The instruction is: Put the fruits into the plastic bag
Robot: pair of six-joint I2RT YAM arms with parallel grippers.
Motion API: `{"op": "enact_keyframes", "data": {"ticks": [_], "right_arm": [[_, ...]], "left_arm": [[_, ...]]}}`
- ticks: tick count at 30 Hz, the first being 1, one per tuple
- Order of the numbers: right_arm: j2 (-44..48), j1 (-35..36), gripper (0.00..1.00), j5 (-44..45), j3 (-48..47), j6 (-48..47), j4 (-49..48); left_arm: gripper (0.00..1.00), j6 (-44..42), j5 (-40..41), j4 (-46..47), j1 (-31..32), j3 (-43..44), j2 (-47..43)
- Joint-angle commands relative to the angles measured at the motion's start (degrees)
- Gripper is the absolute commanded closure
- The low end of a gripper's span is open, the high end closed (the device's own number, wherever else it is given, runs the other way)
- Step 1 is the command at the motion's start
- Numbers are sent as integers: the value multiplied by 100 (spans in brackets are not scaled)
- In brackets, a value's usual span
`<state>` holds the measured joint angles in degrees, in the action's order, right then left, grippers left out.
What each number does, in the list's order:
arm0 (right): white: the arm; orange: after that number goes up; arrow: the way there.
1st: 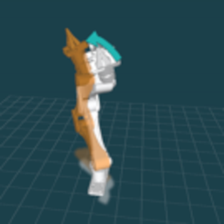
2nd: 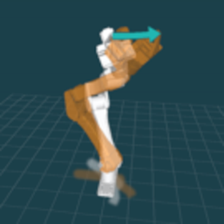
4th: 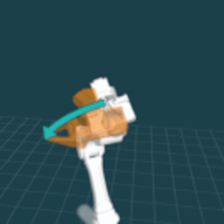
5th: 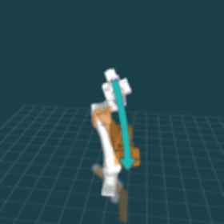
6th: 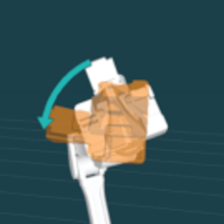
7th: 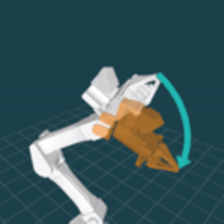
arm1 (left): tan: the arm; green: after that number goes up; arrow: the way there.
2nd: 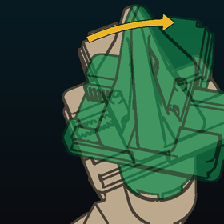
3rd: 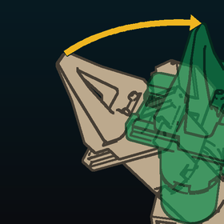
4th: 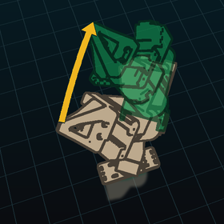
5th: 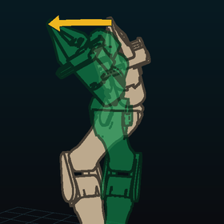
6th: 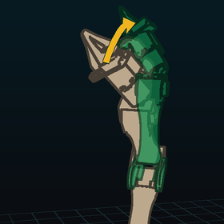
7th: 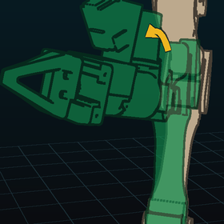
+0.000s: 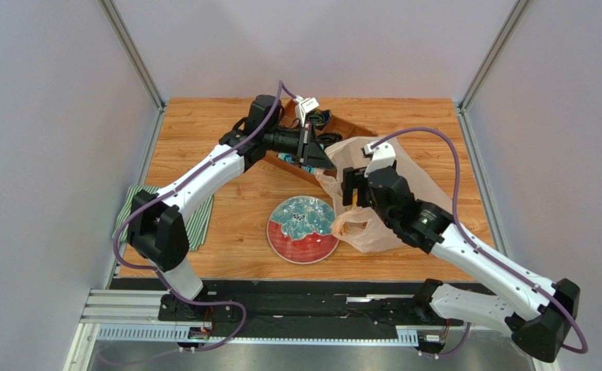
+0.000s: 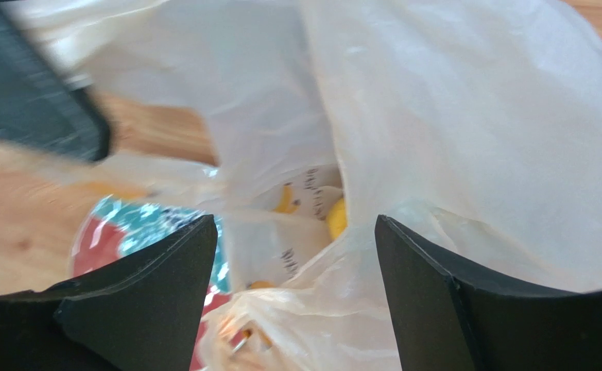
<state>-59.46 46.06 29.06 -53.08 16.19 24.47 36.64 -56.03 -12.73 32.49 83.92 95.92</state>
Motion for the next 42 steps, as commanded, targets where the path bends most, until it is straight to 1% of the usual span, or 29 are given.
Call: {"op": "enact_keyframes", "data": {"ticks": [1,4,7,11,16,25,26,27,28,29,32,34,35,36,37,41,42], "right_arm": [[163,166,21,-919,131,-2,662],[-47,429,21,-894,140,-53,1006],[-223,972,20,-841,96,-203,1182],[-600,1509,18,-428,17,-335,1350],[-874,1800,18,-392,-71,-484,1429],[-1321,2170,24,-383,-124,-467,1842],[-1375,2170,26,-366,-106,-424,1877],[-1436,2170,36,-244,-106,-371,1982],[-1576,2170,41,-156,-124,-257,2052],[-1629,2170,47,-42,-141,-161,2123],[-1770,2118,55,73,-229,-19,2264],[-1762,1952,69,91,-316,42,2343],[-1692,1881,88,109,-343,77,2343],[-1631,1810,95,109,-378,95,2369],[-1534,1670,100,117,-422,87,2370],[-972,1257,100,117,-738,-71,2387],[-692,1178,100,144,-826,-106,2378]], "left_arm": [[100,-61,-66,131,3,19,-47],[100,-78,-83,113,12,37,-47],[100,-105,-75,87,12,45,-56],[100,-114,-57,60,12,54,-38],[100,-131,-57,43,12,63,-64],[100,-131,-66,43,3,81,-91],[100,-131,-75,34,12,81,-91],[100,-131,-75,43,12,72,-108],[100,-140,-57,34,12,81,-109],[100,-149,-57,25,12,81,-109],[100,-149,-75,8,12,98,-100],[100,-166,-75,-19,12,116,-100],[100,-227,-66,-88,12,142,-91],[100,-263,-57,-133,12,194,-82],[100,-306,-22,-211,12,221,-82],[100,-333,4,-300,3,291,-3],[100,-325,30,-344,12,396,40]]}}
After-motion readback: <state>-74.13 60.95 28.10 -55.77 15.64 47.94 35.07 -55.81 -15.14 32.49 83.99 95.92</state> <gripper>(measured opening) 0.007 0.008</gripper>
